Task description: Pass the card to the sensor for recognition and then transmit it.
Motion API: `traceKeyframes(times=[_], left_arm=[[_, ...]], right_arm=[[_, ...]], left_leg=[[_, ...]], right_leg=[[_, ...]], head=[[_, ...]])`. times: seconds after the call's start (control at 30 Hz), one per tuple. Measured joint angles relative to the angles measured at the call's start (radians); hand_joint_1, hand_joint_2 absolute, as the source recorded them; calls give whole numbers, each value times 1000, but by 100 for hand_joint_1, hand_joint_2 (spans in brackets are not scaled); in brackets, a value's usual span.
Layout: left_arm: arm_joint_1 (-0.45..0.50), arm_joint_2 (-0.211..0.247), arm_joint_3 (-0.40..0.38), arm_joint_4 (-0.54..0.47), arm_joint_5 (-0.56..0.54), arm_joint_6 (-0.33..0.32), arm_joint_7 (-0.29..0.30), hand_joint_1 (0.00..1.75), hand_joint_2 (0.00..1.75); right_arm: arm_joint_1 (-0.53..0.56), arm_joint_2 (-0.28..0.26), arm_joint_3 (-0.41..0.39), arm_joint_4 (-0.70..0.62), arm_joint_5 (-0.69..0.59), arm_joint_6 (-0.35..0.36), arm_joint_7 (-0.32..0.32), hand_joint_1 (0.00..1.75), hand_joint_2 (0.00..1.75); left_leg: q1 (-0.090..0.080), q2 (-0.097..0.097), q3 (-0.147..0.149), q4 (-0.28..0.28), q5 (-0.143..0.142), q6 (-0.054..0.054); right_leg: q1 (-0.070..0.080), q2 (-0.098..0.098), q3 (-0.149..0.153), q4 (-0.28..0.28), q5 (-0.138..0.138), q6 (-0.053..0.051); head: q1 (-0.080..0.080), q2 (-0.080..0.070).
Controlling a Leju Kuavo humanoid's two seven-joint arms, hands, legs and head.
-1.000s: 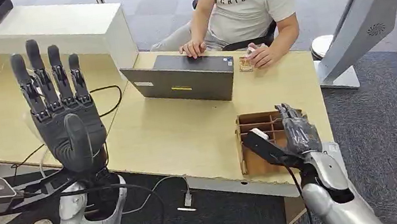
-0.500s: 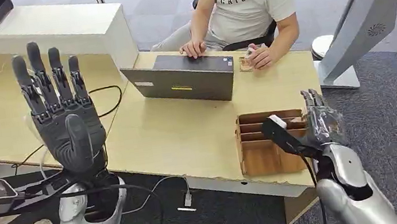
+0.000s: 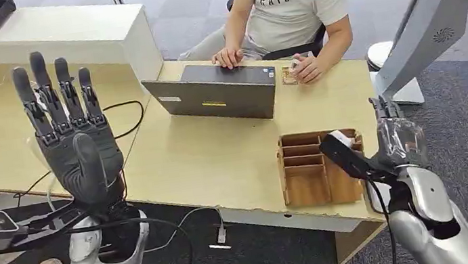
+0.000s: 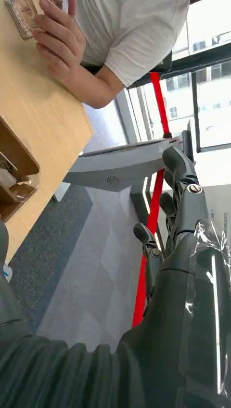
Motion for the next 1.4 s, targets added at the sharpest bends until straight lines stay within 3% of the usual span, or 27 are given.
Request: traceKeyframes(times=[0.6, 1.0, 1.03, 1.07, 1.1, 1.13, 1.2, 1.27, 1.4], left_arm=[[-14, -4, -2, 9, -7, -57, 0, 0, 175], [-28, -21, 1, 23, -23, -88, 0, 0, 175], [-28, -21, 2, 24, -24, -90, 0, 0, 175], [-29, -24, 2, 25, -25, -94, 0, 0, 175], [-30, -25, 4, 26, -28, -98, 0, 0, 175], [-31, -27, 6, 27, -29, -100, 0, 0, 175], [-32, -31, 8, 31, -33, -105, 0, 0, 175], [-33, -35, 11, 33, -37, -109, 0, 0, 175], [-34, -39, 20, 34, -42, -112, 0, 0, 175]], right_arm=[[-56, 89, 52, 185, 4, 17, -82, 0, 175], [-137, 143, 76, 411, -6, -55, -114, 9, 175], [-142, 147, 77, 426, -6, -57, -118, 19, 175], [-146, 153, 79, 442, -5, -57, -119, 56, 175], [-149, 156, 80, 457, -5, -57, -120, 65, 175], [-152, 161, 82, 471, -4, -56, -121, 152, 175], [-158, 169, 86, 496, -4, -56, -123, 154, 175], [-164, 175, 90, 519, -3, -56, -127, 169, 175], [-183, 188, 93, 558, -2, -58, -134, 175, 175]], left_leg=[[0, 0, 0, 0, 0, 0], [0, 0, 0, 0, 0, 0], [0, 0, 0, 0, 0, 0], [0, 0, 0, 0, 0, 0], [0, 0, 0, 0, 0, 0], [0, 0, 0, 0, 0, 0], [0, 0, 0, 0, 0, 0], [0, 0, 0, 0, 0, 0], [0, 0, 0, 0, 0, 0]], right_leg=[[0, 0, 0, 0, 0, 0], [0, 0, 0, 0, 0, 0], [0, 0, 0, 0, 0, 0], [0, 0, 0, 0, 0, 0], [0, 0, 0, 0, 0, 0], [0, 0, 0, 0, 0, 0], [0, 0, 0, 0, 0, 0], [0, 0, 0, 0, 0, 0], [0, 0, 0, 0, 0, 0]], head=[[0, 0], [0, 0], [0, 0], [0, 0], [0, 0], [0, 0], [0, 0], [0, 0], [0, 0]])
